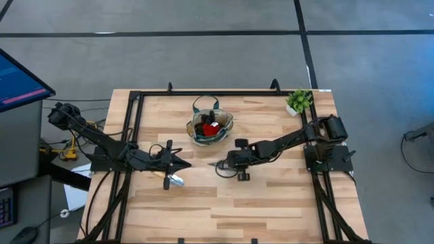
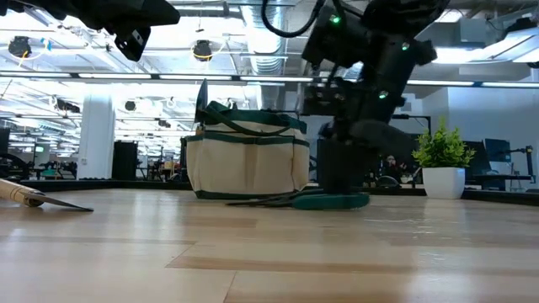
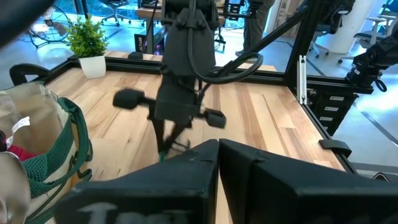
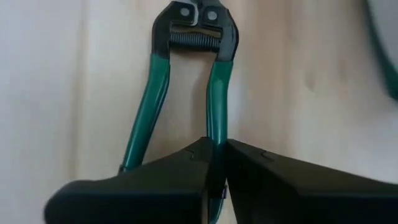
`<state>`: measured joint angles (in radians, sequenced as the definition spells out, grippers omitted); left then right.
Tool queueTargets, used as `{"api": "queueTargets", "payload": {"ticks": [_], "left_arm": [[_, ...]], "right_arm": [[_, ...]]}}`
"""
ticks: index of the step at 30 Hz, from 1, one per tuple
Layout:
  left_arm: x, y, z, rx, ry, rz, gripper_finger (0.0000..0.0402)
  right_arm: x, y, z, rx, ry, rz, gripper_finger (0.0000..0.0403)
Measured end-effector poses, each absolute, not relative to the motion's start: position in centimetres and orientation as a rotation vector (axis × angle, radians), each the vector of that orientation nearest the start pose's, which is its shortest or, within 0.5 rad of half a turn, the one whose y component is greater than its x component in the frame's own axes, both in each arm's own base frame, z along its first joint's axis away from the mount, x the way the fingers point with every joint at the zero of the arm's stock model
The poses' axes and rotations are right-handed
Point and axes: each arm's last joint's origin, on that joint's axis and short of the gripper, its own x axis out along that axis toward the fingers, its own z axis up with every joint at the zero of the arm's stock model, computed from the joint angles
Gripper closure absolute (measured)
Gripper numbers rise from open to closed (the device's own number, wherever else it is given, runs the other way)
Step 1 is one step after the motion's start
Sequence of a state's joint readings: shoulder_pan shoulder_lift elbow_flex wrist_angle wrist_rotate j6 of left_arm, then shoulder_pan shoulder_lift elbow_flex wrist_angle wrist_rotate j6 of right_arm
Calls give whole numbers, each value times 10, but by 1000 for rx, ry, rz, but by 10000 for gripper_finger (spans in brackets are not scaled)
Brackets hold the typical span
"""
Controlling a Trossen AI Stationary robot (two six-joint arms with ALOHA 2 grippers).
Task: Pick & Place Garden tools in Gardening bag
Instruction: Put the green shear scissors into the brown gardening bag
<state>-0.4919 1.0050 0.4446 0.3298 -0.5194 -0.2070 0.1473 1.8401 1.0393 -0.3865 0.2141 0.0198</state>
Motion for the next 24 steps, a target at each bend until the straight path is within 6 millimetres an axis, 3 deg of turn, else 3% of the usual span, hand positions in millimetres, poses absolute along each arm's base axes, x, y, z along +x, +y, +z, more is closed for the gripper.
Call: {"api": "queueTargets", "payload": {"ticks": [24], "left_arm": [[191, -86, 226, -95, 198, 52, 400]], "right_arm": [[293, 34, 207, -325, 1161, -212, 390]]}}
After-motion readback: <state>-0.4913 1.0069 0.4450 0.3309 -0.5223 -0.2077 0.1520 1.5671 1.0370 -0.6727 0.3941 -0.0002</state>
